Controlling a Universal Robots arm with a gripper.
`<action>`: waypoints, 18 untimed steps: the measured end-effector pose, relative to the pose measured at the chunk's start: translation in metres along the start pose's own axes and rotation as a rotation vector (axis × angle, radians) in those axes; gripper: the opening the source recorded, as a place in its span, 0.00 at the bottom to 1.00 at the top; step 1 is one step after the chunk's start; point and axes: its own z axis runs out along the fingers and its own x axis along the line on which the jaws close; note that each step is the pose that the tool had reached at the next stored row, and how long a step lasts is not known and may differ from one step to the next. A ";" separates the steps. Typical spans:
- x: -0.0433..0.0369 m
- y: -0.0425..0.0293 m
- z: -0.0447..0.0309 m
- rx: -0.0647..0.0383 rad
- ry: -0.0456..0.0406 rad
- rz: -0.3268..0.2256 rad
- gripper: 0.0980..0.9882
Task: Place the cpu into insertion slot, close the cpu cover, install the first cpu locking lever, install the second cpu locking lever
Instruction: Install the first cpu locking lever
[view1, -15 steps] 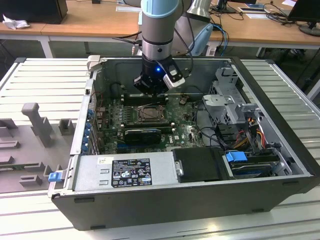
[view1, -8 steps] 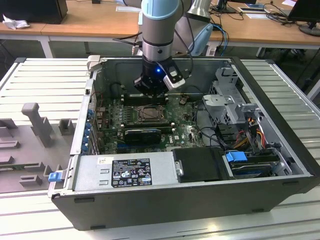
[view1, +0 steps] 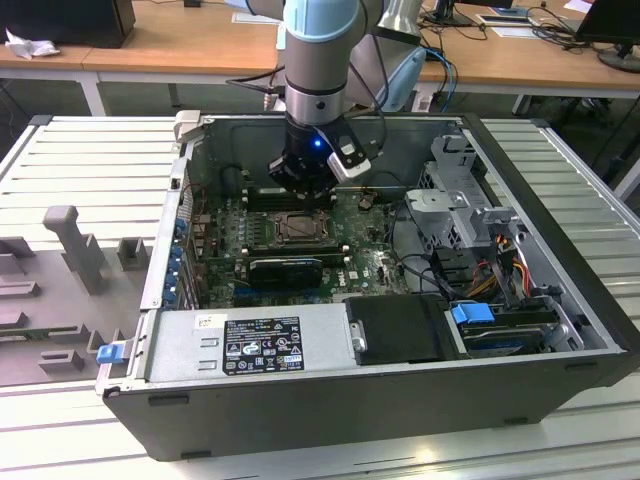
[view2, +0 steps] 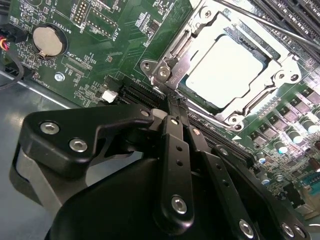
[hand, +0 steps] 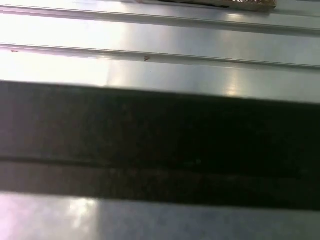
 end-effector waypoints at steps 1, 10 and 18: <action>0.0000 0.0003 0.0004 0.003 0.0003 0.000 0.01; -0.0001 0.0007 0.0029 0.006 0.0008 -0.003 0.01; -0.0005 0.0016 -0.0159 0.004 0.0006 -0.004 0.01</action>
